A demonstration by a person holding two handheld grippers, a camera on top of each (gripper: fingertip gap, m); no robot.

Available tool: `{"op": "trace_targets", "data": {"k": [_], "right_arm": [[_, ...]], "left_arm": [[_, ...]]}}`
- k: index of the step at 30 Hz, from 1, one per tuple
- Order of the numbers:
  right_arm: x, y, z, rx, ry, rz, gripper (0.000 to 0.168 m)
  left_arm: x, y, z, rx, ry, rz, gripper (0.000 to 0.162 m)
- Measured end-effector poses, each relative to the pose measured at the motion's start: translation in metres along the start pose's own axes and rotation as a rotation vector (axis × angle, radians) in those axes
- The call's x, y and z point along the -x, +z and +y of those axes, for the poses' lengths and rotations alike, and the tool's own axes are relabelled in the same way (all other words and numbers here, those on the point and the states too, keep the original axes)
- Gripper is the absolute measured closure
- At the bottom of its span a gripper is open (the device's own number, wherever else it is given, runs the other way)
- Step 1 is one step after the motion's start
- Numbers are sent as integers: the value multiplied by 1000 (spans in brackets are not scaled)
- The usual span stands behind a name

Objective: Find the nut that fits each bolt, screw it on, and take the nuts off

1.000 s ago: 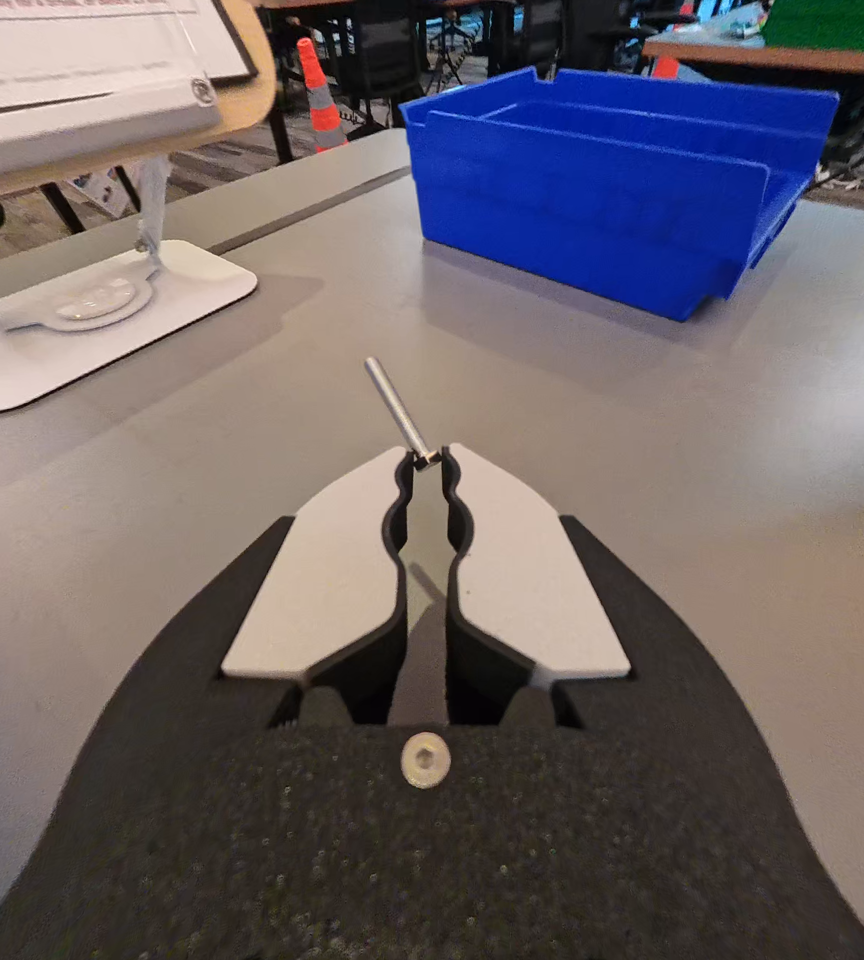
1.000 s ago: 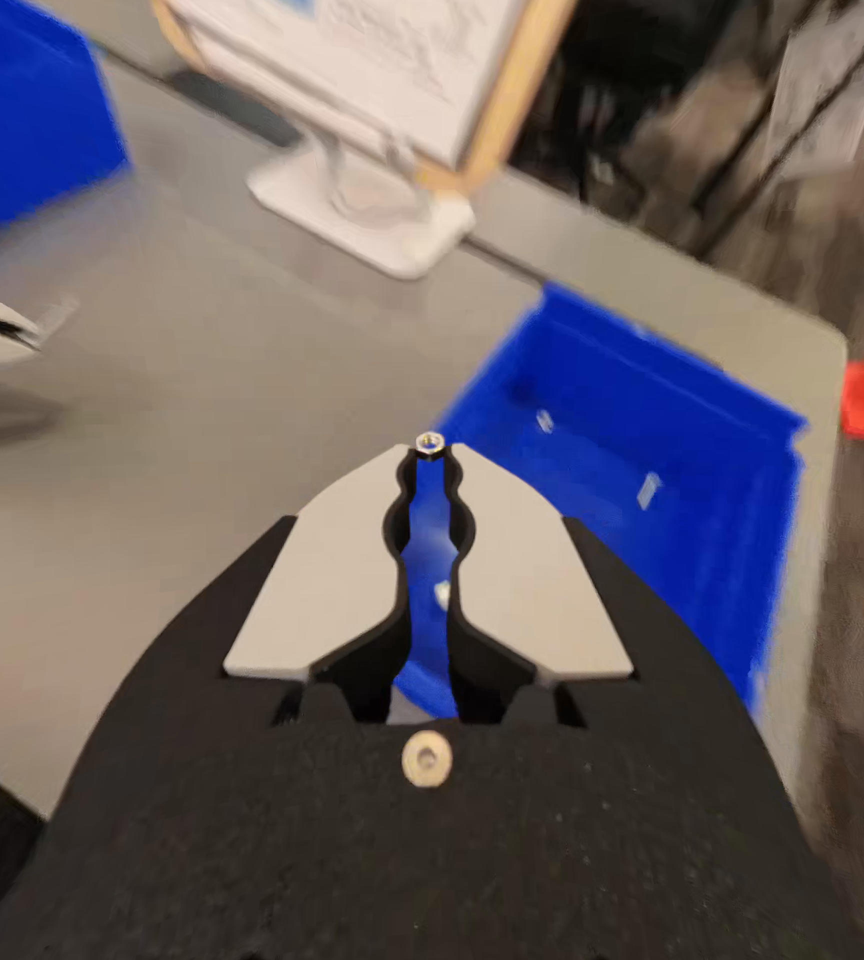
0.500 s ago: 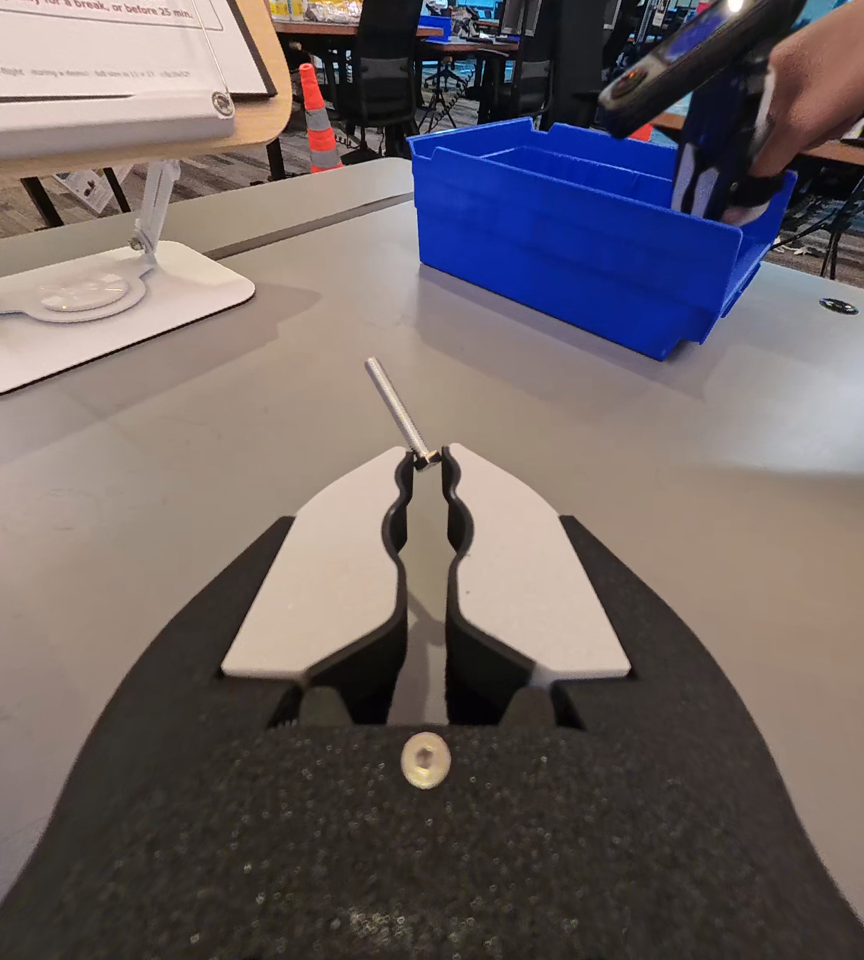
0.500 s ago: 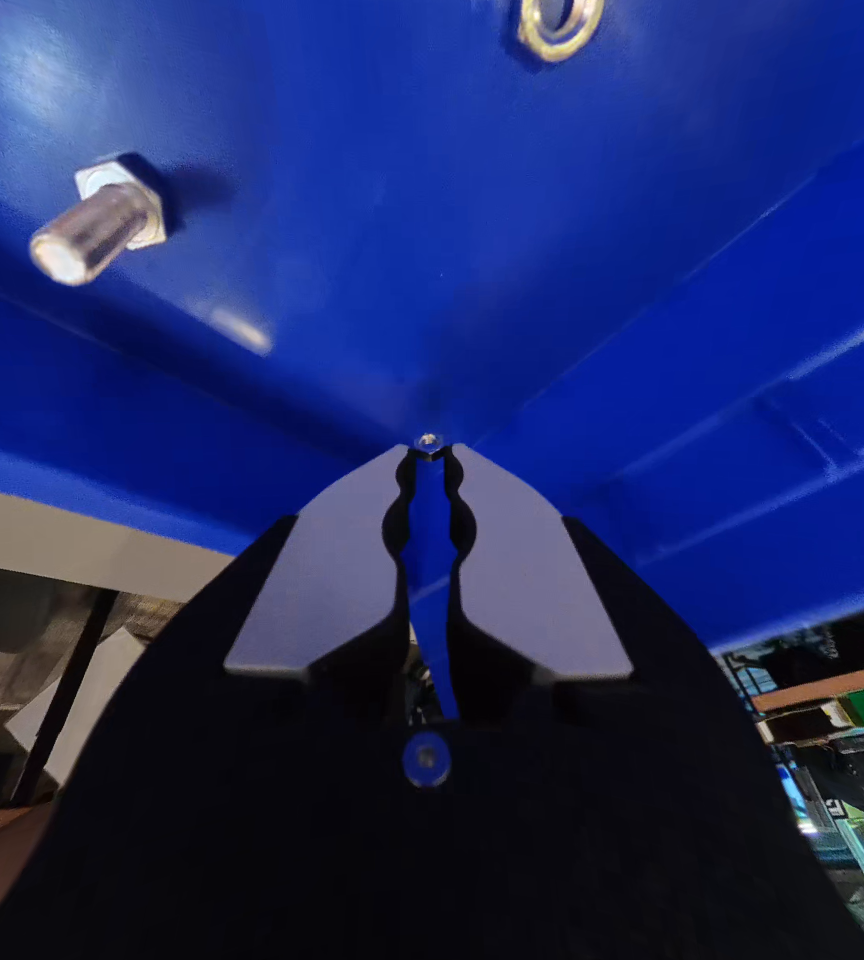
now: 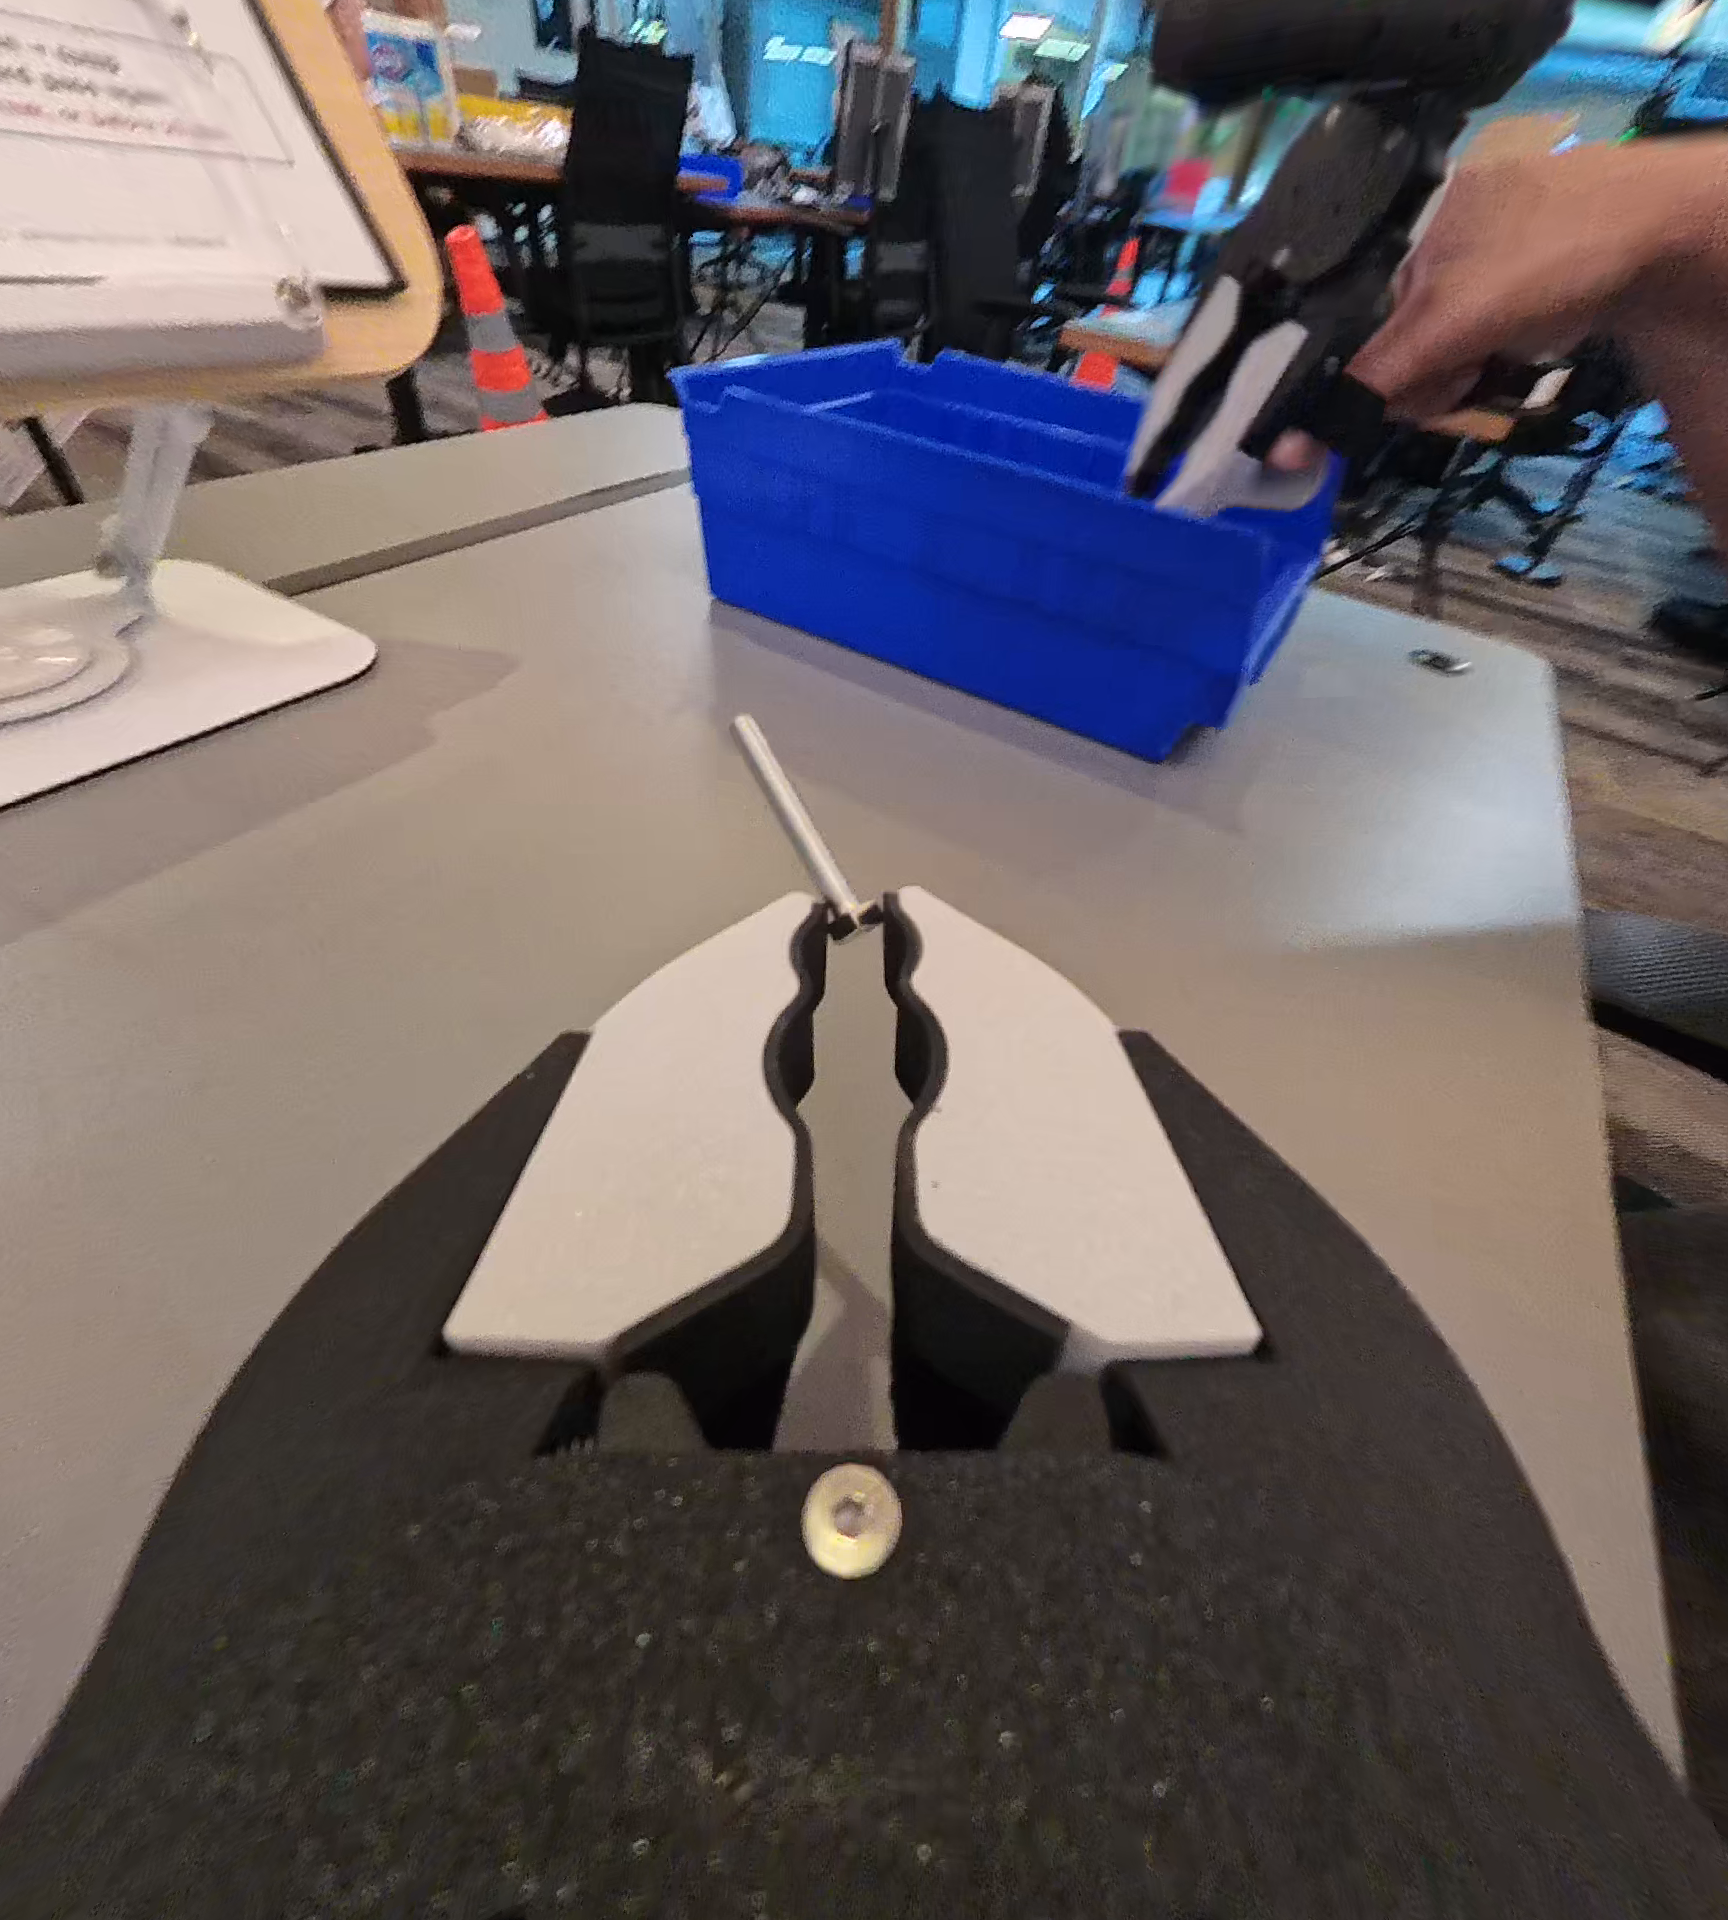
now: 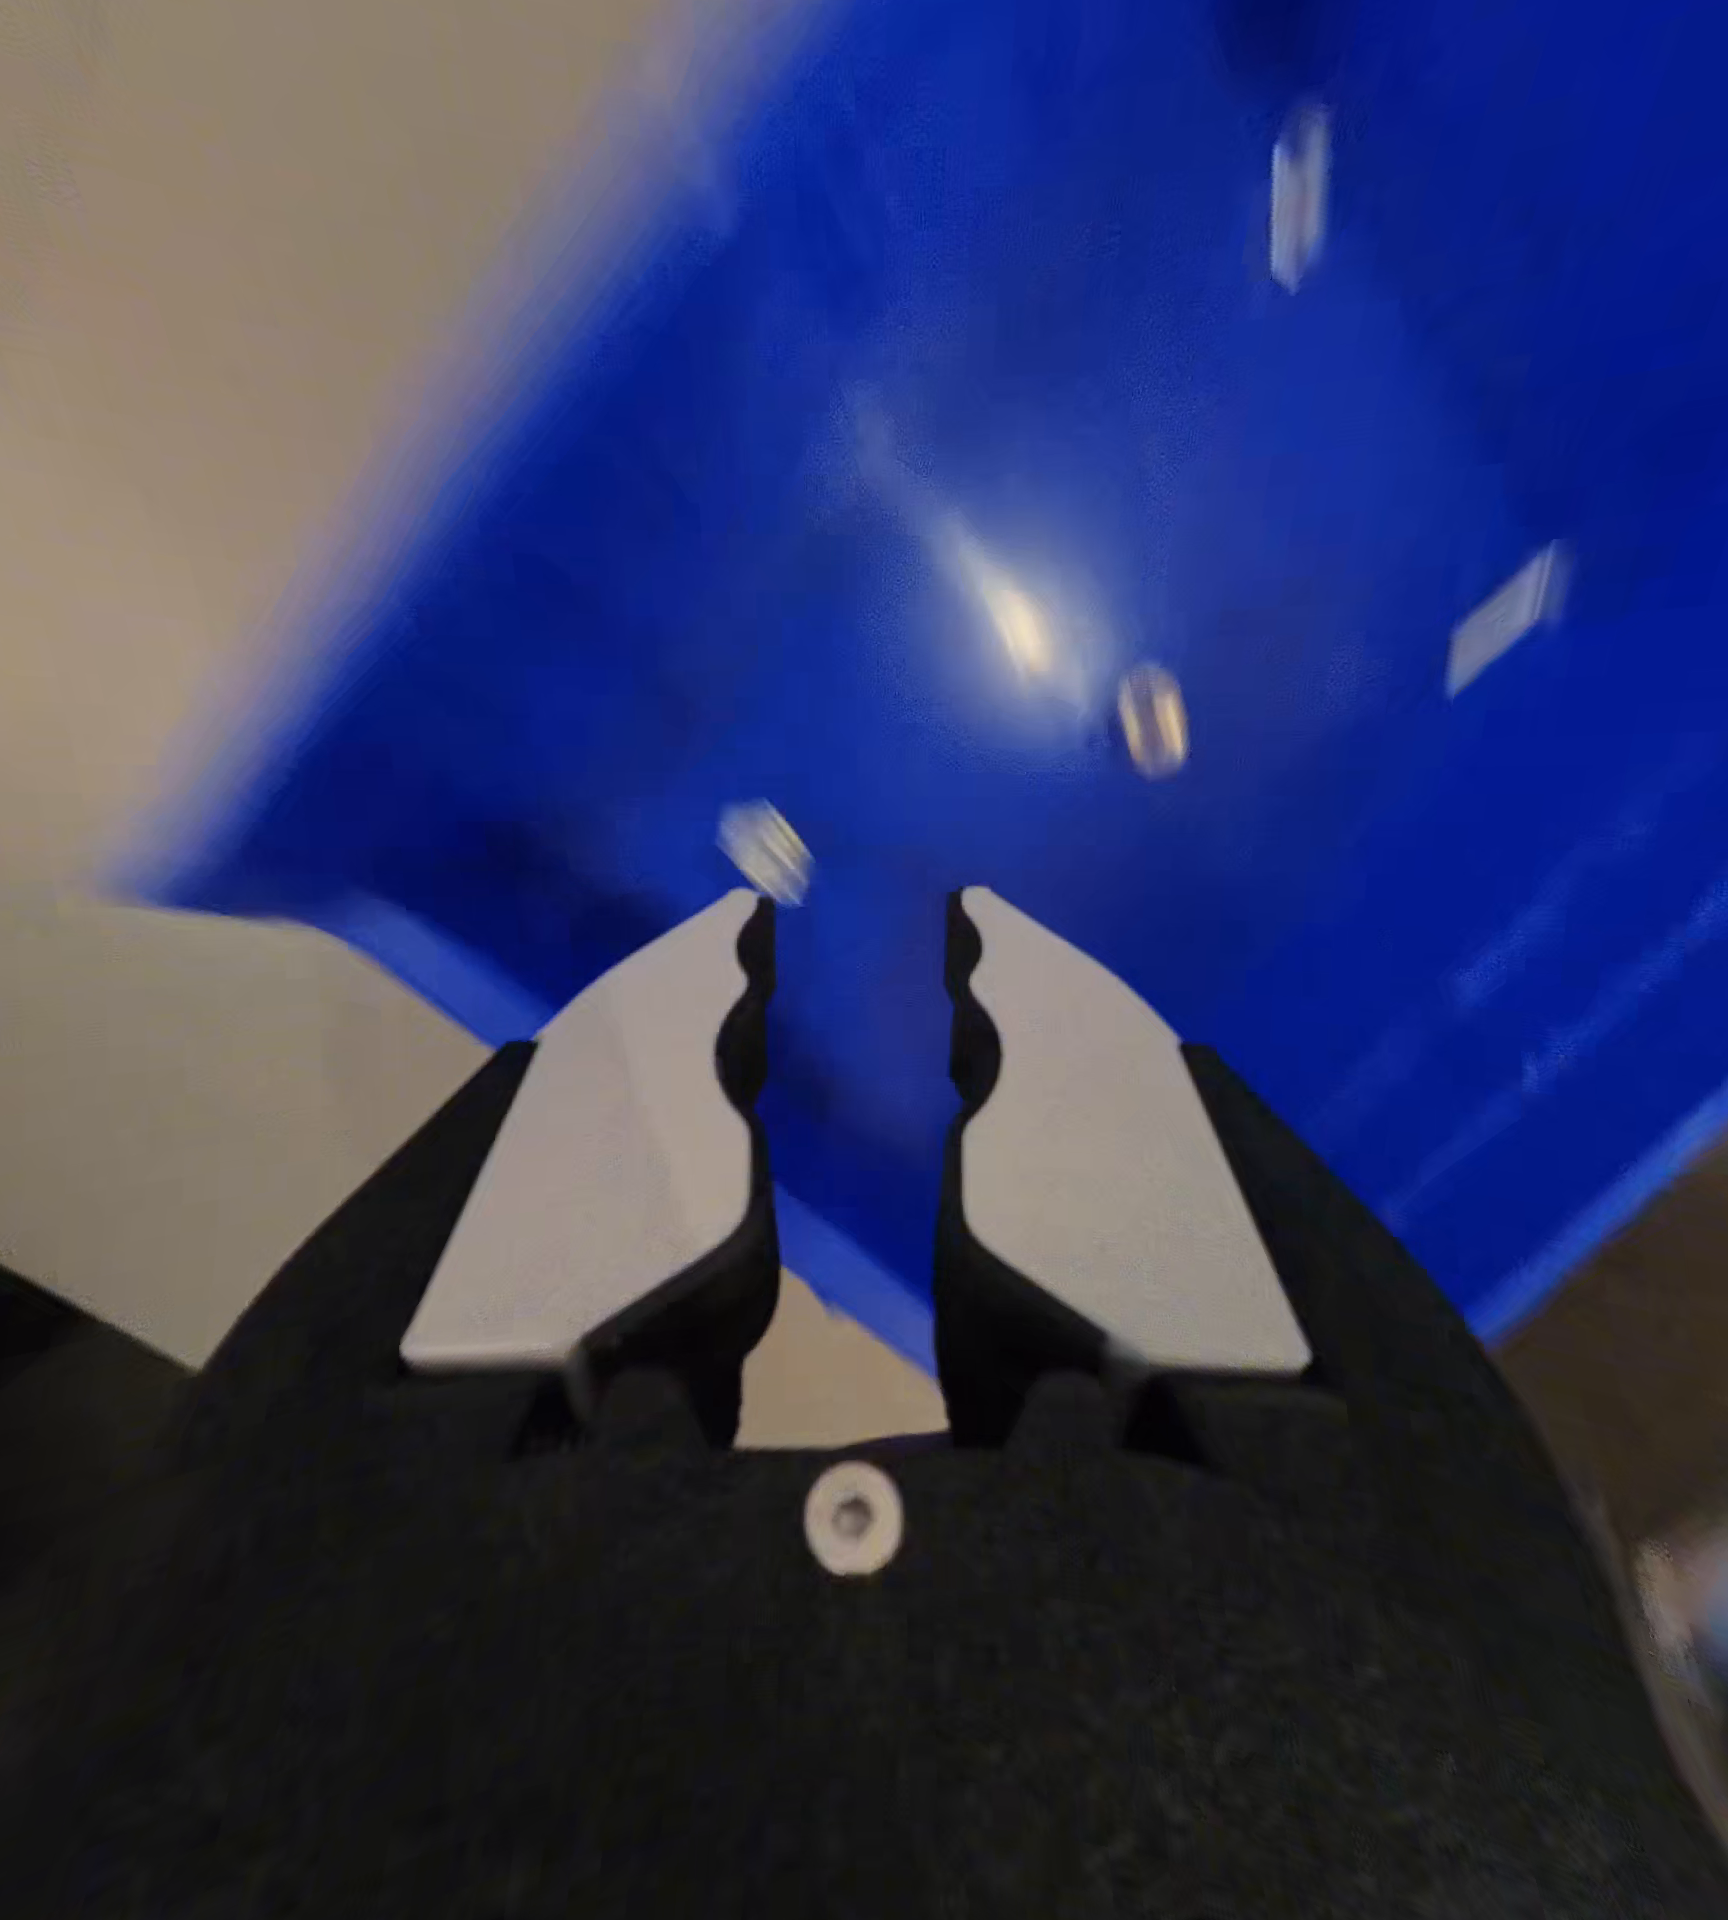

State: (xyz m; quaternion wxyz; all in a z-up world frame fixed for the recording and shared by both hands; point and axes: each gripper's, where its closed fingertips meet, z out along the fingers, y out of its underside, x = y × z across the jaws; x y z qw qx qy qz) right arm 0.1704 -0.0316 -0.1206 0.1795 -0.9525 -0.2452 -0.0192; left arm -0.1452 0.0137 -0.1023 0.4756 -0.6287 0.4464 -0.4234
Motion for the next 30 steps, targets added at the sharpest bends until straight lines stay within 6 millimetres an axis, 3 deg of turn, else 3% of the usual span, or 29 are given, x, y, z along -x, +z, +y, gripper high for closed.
{"op": "trace_targets", "data": {"k": [1, 3, 5, 6, 8, 12, 15, 21, 22, 23, 26, 28, 30], "right_arm": [[26, -17, -35, -231, -37, -45, 136], [97, -57, -96, -681, -72, -261, 141], [168, -88, -128, -971, -25, -617, 140], [193, -95, -139, -1047, 44, -805, 139], [226, -75, -154, -991, 158, -994, 125], [238, -47, -171, -981, 312, -1092, 125], [247, -38, -173, -983, 261, -1023, 129], [261, -41, -175, -979, 238, -1055, 135], [261, -43, -175, -991, 244, -1077, 144], [263, -46, -173, -1002, 233, -1100, 163], [261, -43, -169, -1001, 189, -1029, 163], [251, -51, -169, -1046, 192, -966, 163], [229, -71, -166, -1083, 184, -905, 163]], "left_arm": [[-5, -1, -3, -23, -3, 33, 152], [-15, -5, -11, -73, -2, 89, 152], [-25, -8, -19, -125, 1, 136, 152], [-30, -11, -23, -159, 0, 166, 152], [-39, -15, -32, -222, -16, 217, 152], [-49, -21, -39, -277, -49, 288, 153], [-51, -18, -35, -249, -57, 305, 152], [-62, -9, -25, -187, -28, 339, 152], [-64, -8, -23, -174, -19, 338, 152], [-65, -6, -21, -162, -11, 333, 152], [-64, -2, -17, -145, -10, 313, 152], [-62, -2, -16, -136, -8, 300, 149], [-56, -2, -15, -127, -10, 269, 134]]}}
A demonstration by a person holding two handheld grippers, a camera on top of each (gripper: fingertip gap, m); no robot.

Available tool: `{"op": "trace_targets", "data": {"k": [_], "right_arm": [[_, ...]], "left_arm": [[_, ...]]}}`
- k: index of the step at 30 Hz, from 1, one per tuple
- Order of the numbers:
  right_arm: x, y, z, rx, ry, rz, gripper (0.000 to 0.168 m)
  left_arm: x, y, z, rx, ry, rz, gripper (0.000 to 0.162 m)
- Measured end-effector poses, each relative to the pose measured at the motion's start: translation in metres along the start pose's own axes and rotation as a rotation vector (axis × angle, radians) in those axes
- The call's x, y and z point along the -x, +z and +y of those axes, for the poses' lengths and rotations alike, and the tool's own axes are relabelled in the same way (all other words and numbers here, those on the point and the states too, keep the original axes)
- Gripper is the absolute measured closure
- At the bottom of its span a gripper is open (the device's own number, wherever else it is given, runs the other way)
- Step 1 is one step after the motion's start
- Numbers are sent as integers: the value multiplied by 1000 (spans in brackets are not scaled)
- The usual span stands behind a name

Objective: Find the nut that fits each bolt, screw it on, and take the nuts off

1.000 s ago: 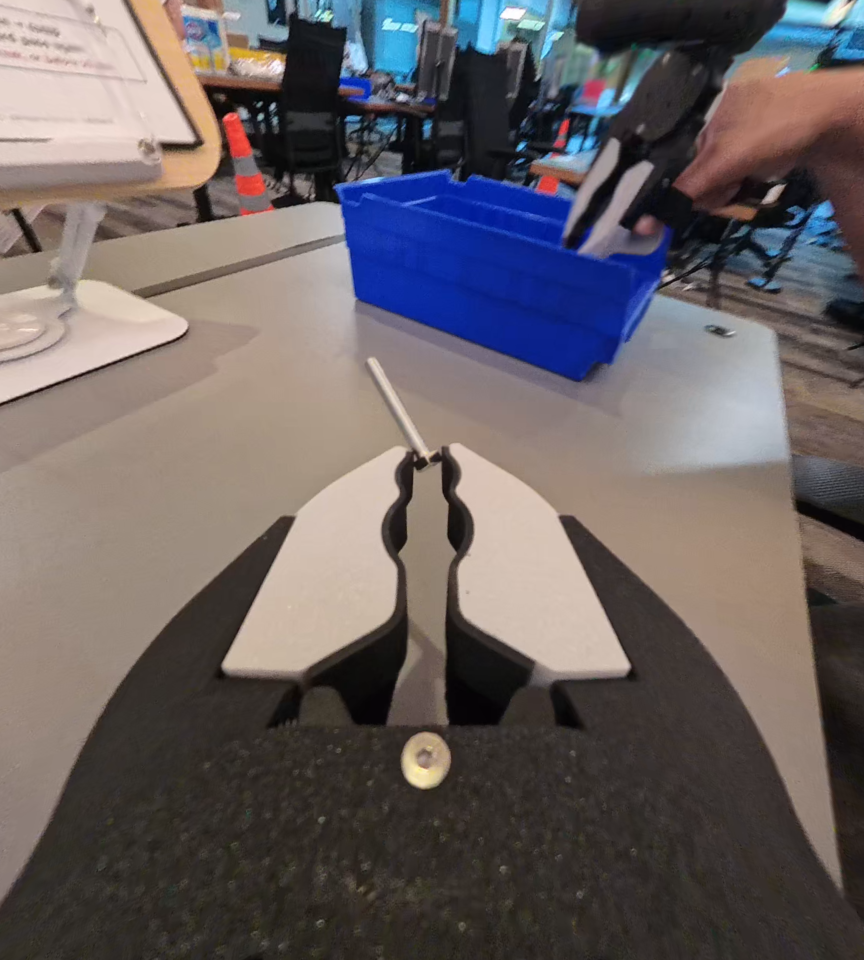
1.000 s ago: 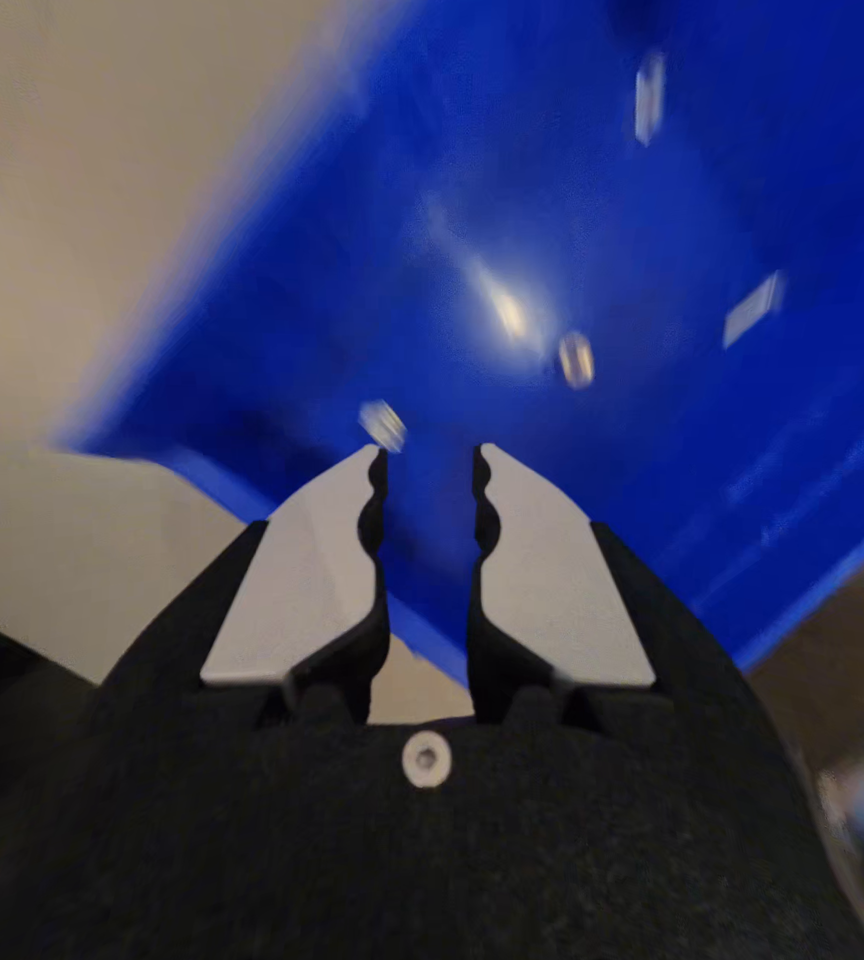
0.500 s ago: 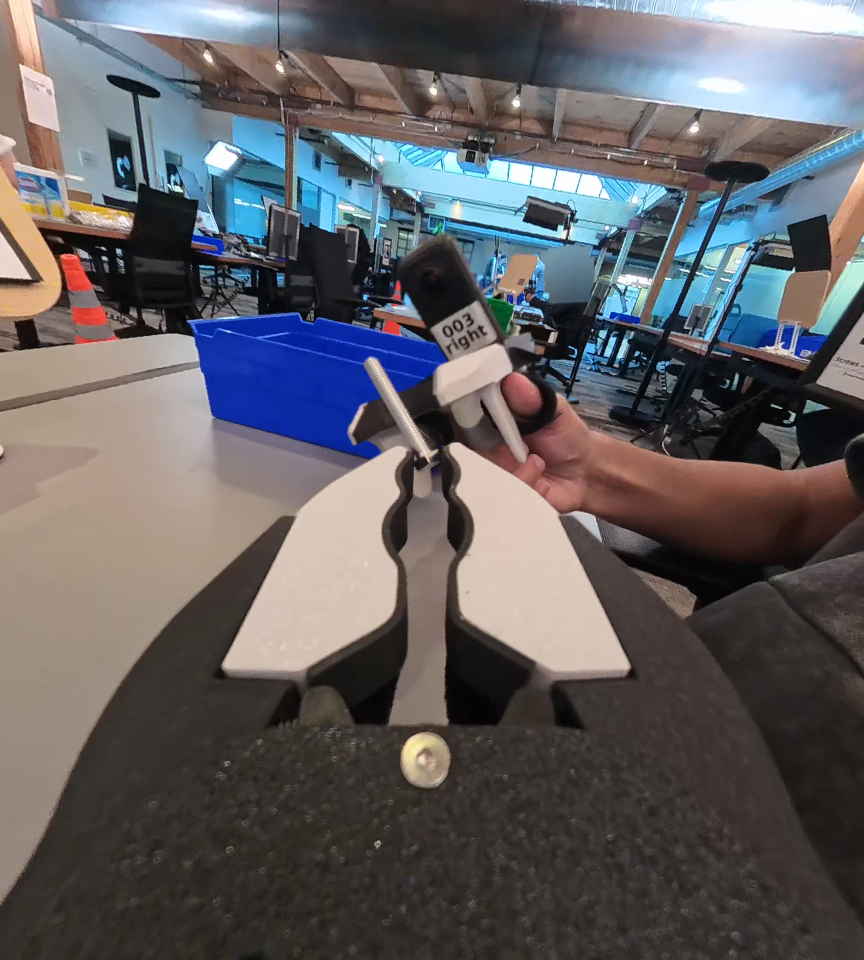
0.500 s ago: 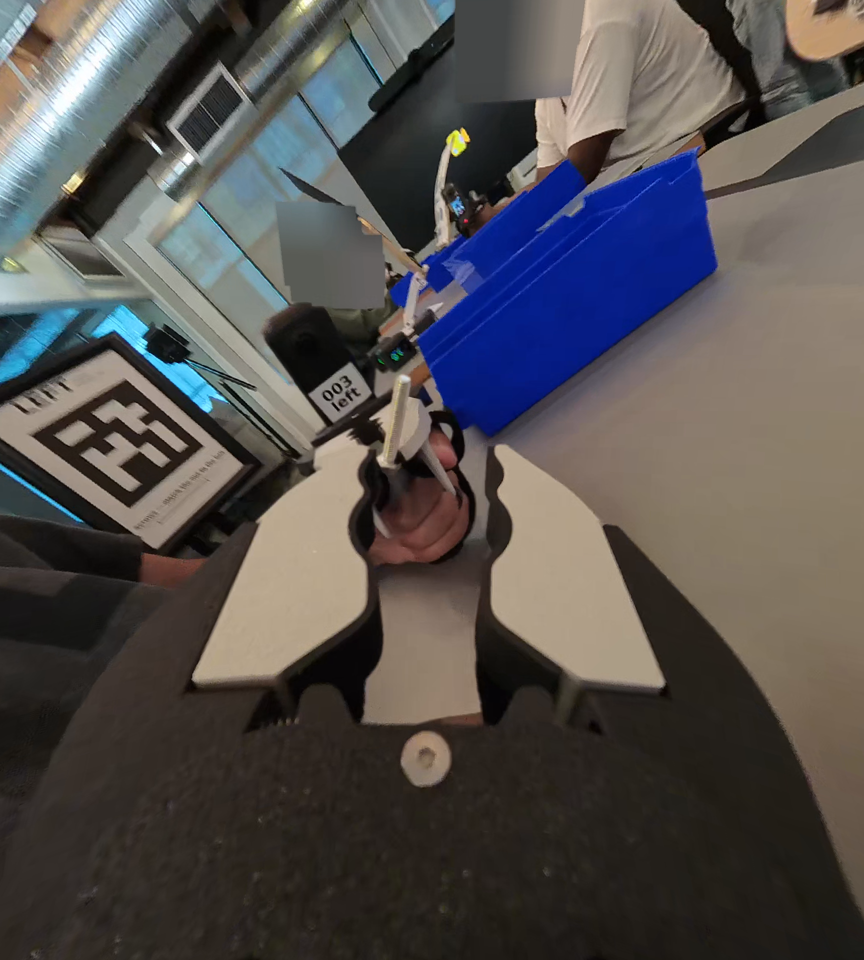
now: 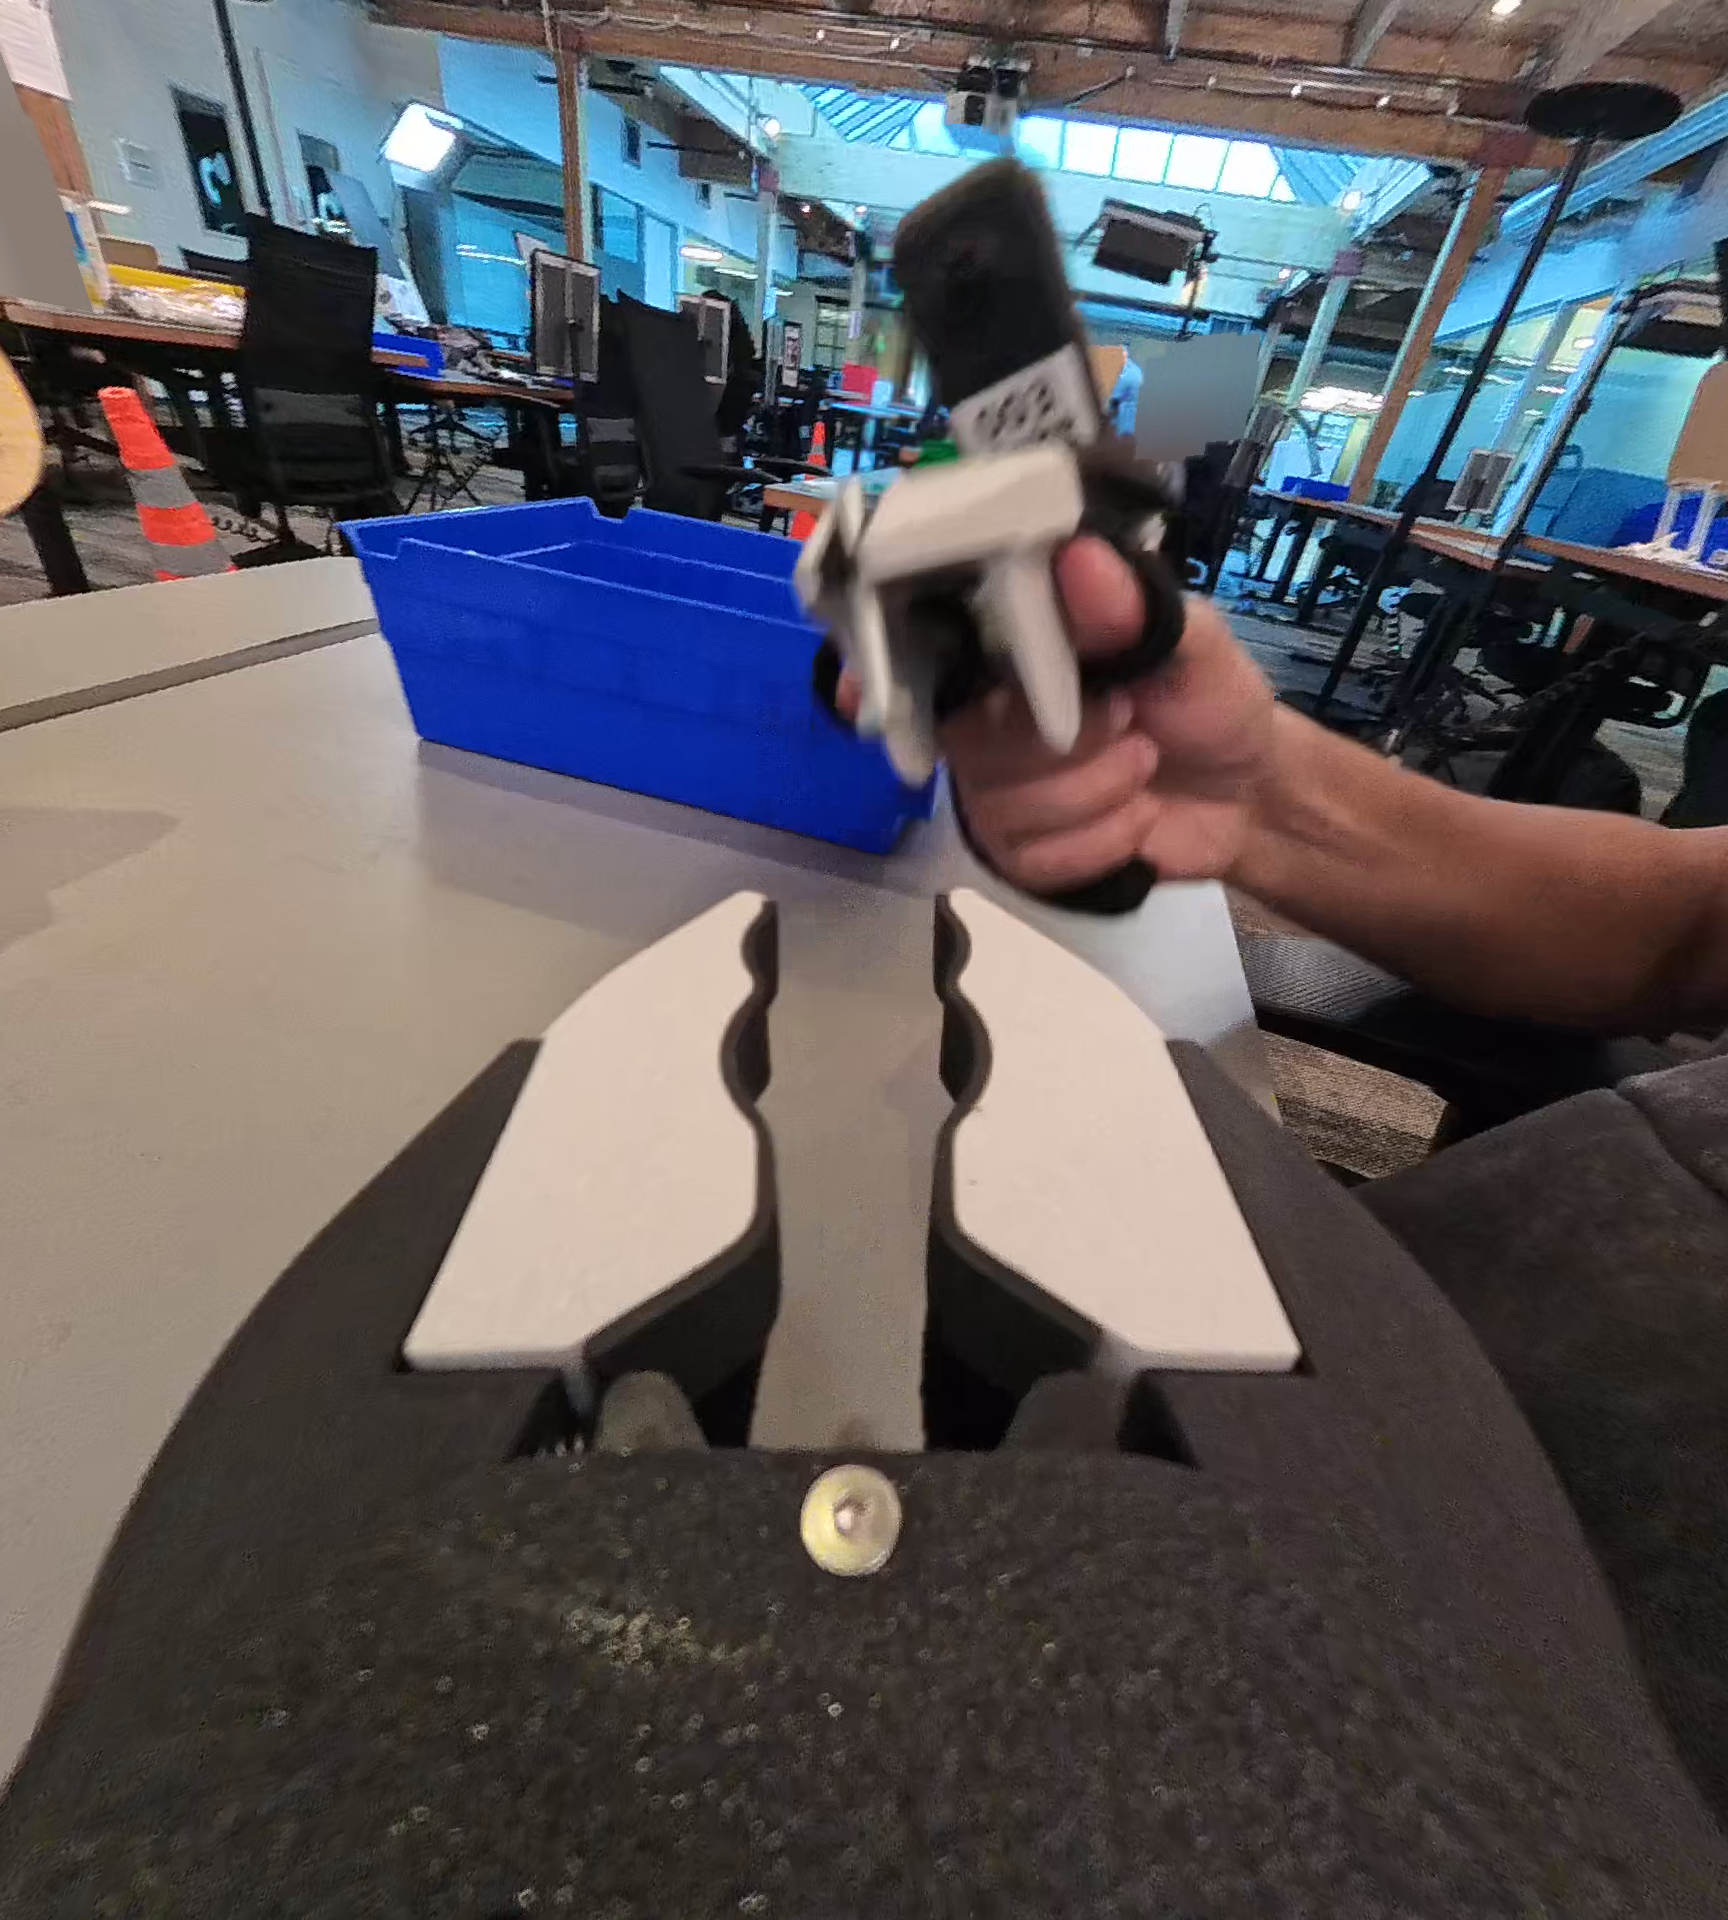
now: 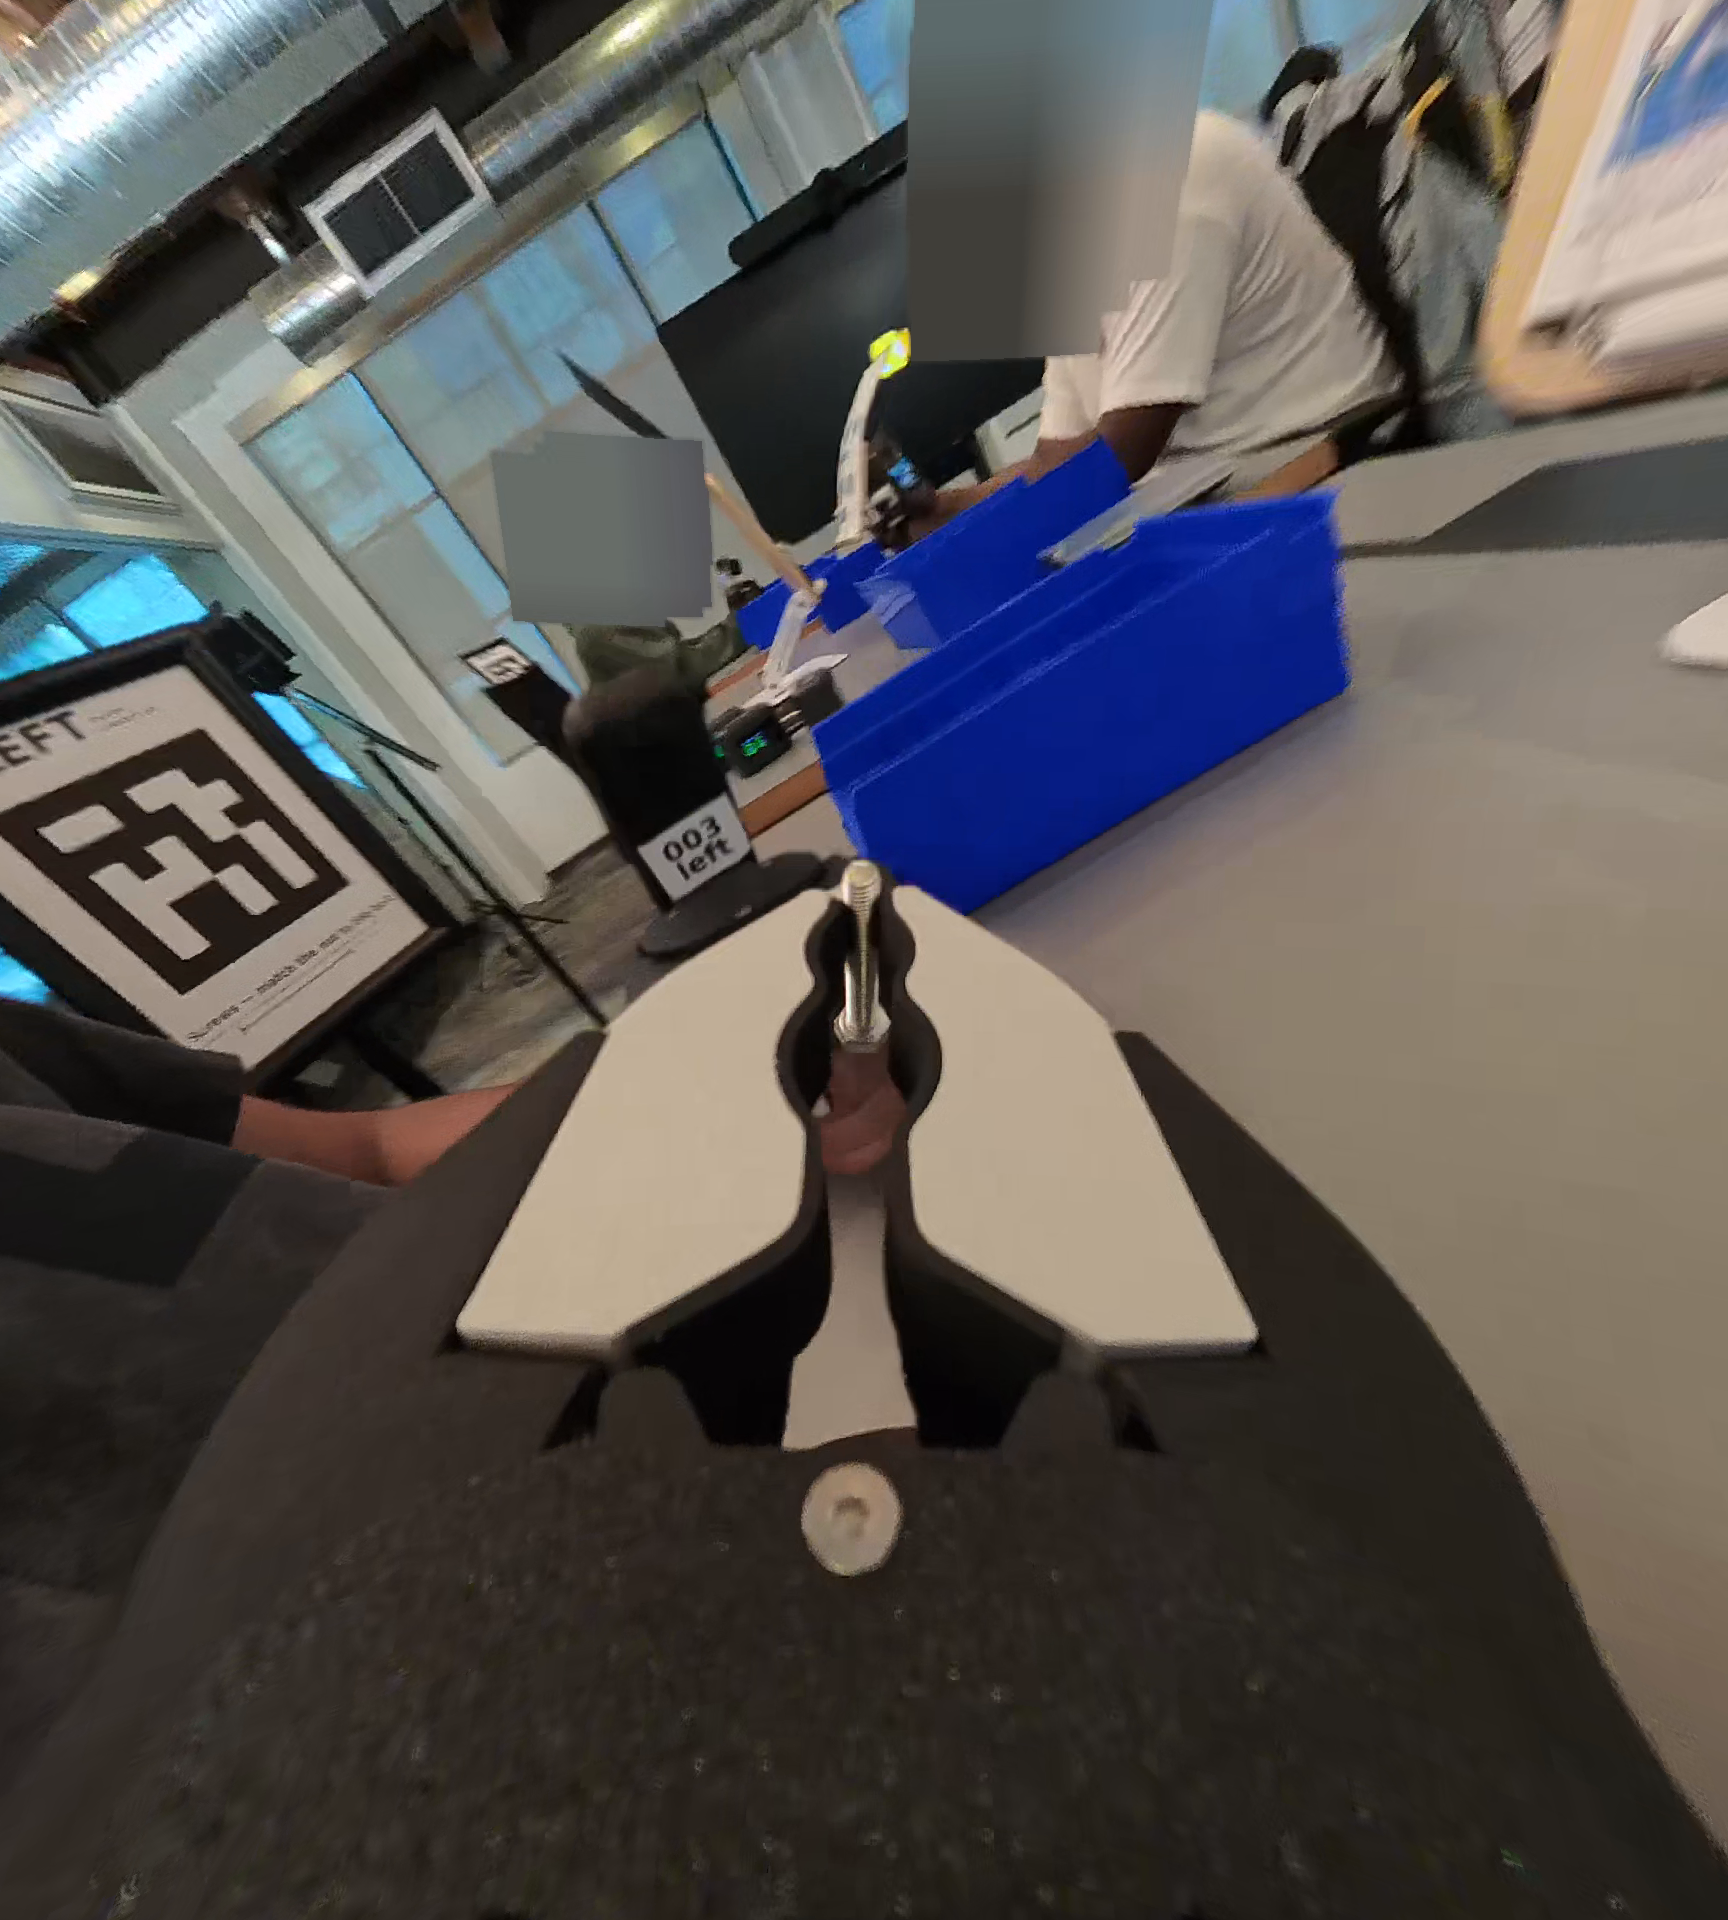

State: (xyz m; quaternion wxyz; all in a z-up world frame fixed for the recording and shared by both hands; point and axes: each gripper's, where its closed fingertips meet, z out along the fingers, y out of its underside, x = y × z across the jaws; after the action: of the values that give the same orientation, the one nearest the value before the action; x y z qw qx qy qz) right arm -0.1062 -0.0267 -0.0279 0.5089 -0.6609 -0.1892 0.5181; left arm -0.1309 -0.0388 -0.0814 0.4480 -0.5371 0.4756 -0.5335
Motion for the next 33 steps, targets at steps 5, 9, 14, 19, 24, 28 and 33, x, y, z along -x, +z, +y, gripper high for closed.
{"op": "trace_targets", "data": {"k": [5, 9, 14, 19, 24, 28, 33], "right_arm": [[-52, -102, -90, 112, -230, 459, 163], [-181, -193, -94, 529, -169, 918, 163], [-280, -227, -60, 1064, -233, 1058, 162], [-319, -228, -37, 1266, -204, 1013, 162], [-333, -244, -19, 1357, -180, 1015, 162], [-333, -243, -18, 1252, -146, 1002, 154], [-280, -207, -88, 757, -162, 959, 149]], "left_arm": [[17, -5, -3, -27, -114, -26, 133], [26, -7, -4, -45, -201, -21, 133], [33, -10, -5, -70, -285, 1, 133], [35, -12, -7, -90, -314, 17, 135], [32, -10, -5, -68, -296, 26, 135], [32, -9, -5, -66, -308, 33, 136], [31, -9, -4, -57, -305, 26, 136]]}}
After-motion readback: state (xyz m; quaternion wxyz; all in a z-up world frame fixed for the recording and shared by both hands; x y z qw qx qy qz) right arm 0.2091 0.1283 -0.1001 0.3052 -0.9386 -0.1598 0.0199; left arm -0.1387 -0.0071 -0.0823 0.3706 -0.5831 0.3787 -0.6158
